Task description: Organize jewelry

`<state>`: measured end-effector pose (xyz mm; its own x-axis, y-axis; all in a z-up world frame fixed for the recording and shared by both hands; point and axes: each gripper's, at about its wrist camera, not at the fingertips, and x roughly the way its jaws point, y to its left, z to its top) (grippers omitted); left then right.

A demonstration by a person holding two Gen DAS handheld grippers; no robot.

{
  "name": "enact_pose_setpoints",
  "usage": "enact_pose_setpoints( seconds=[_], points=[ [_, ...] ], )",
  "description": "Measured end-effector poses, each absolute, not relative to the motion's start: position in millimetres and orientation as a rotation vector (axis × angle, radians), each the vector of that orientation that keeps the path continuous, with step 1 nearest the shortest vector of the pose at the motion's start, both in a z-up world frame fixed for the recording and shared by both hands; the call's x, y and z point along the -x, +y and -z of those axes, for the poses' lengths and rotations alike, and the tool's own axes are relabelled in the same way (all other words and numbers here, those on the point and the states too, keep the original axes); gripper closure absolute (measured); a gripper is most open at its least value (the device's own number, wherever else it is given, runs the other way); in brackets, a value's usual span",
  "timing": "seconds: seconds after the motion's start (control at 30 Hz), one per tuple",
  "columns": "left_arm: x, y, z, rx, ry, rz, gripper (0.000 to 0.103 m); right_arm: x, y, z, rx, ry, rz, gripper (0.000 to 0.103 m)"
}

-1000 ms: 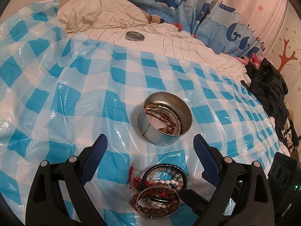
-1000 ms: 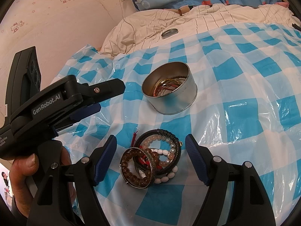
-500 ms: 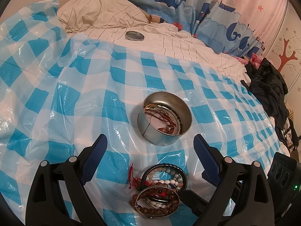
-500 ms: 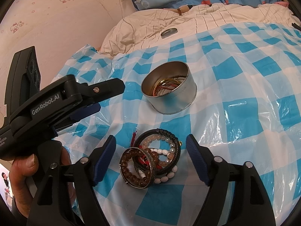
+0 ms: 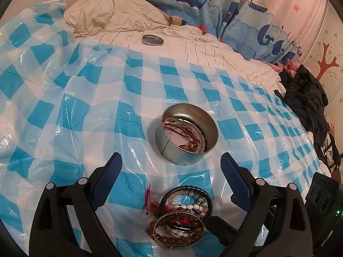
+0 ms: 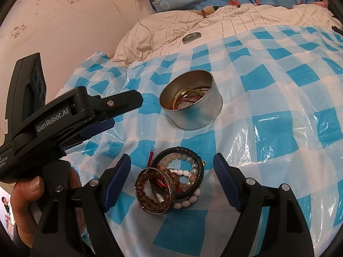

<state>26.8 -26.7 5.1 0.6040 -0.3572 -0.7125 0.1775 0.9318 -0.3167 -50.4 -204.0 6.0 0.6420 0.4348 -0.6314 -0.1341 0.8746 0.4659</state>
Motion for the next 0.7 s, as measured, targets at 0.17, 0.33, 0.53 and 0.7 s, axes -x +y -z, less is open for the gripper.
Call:
enact_pose_setpoints(
  seconds=[0.17,0.33,0.53,0.7],
  points=[
    [-29.6,-26.6,-5.9,0.222,0.870,0.312,0.014,50.3,-204.1,-6.0,-0.400,0.814,-0.334,0.027],
    [-29.0,-27.1,-5.7,0.222,0.871,0.312,0.014,50.3,-204.2,-6.1,-0.400,0.815,-0.334,0.027],
    [-30.6,-27.0,-6.3,0.221,0.872,0.313,0.014,50.2,-204.3,-6.2,-0.400,0.815,-0.334,0.027],
    [-29.2,-27.7,-6.1,0.221,0.873,0.313,0.014,50.0,-204.3,-6.3,-0.400,0.815,-0.335,0.027]
  ],
)
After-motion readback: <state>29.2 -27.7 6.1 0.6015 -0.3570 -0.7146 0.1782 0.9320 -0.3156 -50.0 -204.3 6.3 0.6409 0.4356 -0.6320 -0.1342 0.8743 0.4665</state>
